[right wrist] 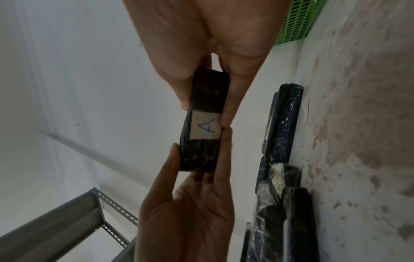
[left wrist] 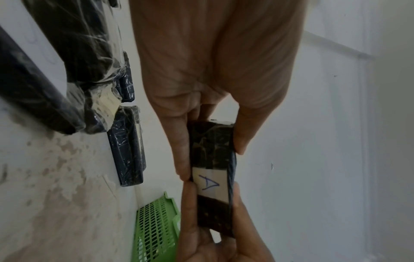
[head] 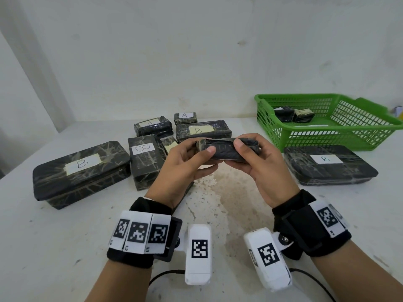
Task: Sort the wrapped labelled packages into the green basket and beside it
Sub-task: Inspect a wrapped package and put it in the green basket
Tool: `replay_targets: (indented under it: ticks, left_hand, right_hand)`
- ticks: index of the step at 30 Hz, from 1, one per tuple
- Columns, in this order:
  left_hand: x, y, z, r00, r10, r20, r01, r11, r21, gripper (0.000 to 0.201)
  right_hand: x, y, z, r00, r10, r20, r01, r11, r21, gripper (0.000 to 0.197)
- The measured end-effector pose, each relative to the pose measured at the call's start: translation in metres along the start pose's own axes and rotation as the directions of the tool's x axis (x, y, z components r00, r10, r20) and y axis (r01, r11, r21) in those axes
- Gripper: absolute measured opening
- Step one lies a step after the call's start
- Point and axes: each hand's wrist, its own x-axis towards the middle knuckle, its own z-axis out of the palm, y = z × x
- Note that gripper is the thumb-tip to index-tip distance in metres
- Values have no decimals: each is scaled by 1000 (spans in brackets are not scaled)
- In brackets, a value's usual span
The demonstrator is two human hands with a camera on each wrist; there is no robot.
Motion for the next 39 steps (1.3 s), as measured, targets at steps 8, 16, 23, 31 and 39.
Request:
replay_targets:
  ticks: [8, 16, 23, 31, 39]
  left_hand:
    - [2, 0, -4, 997, 35, -65, -34, 999, 18, 27]
    - [0, 4, 1, 1000, 18, 5, -17, 999, -37, 50]
    - [2, -2, -7, 996, 79, 45, -77, 996, -34, 45]
    - [3, -2, -8, 996, 19, 87, -12, 997, -79, 42]
    - [5, -7, -6, 999, 25, -41, -24, 1000, 21, 20]
  right_hand:
    - [-2, -3, 3, 997, 24, 68, -25, 1000, 13, 36]
    - [0, -2, 1, 999, -34, 20, 34, 999, 31, 29]
    - [1, -7, 4, 990, 139, 13, -139, 986, 93, 43]
    - [5, -4, -5, 987, 159, 31, -161, 985, 63, 19]
    - [2, -5, 1, 997, 77, -3, -77, 995, 60, 41]
